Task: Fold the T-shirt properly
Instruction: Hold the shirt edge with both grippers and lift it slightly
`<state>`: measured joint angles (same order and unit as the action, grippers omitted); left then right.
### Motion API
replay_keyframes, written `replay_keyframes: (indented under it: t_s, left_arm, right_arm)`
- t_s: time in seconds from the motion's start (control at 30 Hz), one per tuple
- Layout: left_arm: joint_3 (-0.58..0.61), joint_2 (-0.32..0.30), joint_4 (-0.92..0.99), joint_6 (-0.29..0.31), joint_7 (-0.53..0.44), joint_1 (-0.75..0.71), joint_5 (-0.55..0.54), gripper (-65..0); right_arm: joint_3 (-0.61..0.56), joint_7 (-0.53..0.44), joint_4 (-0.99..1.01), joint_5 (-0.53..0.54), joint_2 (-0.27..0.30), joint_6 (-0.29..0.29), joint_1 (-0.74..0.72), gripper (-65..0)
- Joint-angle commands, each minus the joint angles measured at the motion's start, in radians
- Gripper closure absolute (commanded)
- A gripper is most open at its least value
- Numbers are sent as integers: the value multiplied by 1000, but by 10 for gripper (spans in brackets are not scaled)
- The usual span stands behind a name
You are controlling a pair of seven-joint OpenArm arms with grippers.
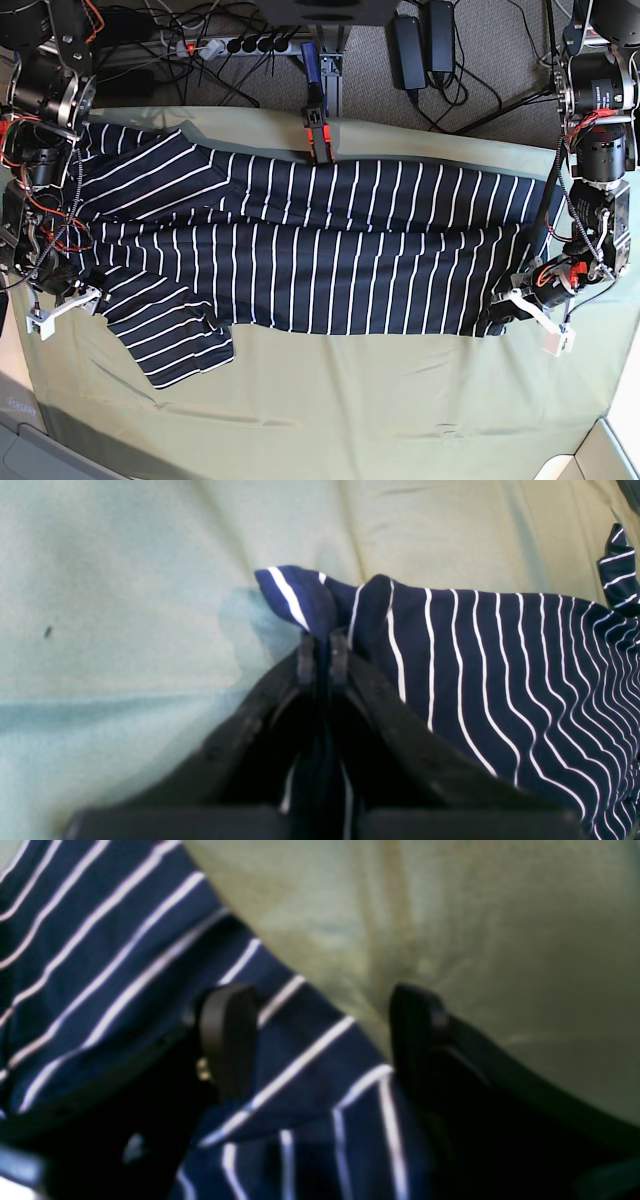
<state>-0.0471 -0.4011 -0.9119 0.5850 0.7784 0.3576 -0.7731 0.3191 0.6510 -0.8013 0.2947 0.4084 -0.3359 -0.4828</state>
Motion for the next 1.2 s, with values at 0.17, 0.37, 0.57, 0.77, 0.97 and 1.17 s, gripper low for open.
replay_keyframes:
  t_s: [0.17, 0.37, 0.57, 0.77, 0.97, 1.17]
  left_arm:
    - [-3, -14, -18, 40, -10, 24, -15, 0]
    - [-3, -14, -18, 40, -10, 24, -15, 0]
    - [-3, -14, -18, 40, -11, 24, -16, 0]
    - [-3, -14, -18, 40, -11, 24, -16, 0]
    - [-3, -14, -18, 40, -11, 24, -16, 0]
    - [-3, -14, -18, 40, -11, 24, -16, 0]
  right_arm:
    - [1, 19, -14, 13, -39, -19, -24, -413]
    - [-1, 47, -58, 52, -46, -27, -24, -413]
    - [-1, 66, -73, 80, -46, -27, -24, -413]
    - [-1, 75, -73, 100, -46, -39, -24, -413]
    - [-1, 95, -73, 135, -46, -54, -24, -411]
    - [-1, 112, -73, 132, -46, -53, -24, -243]
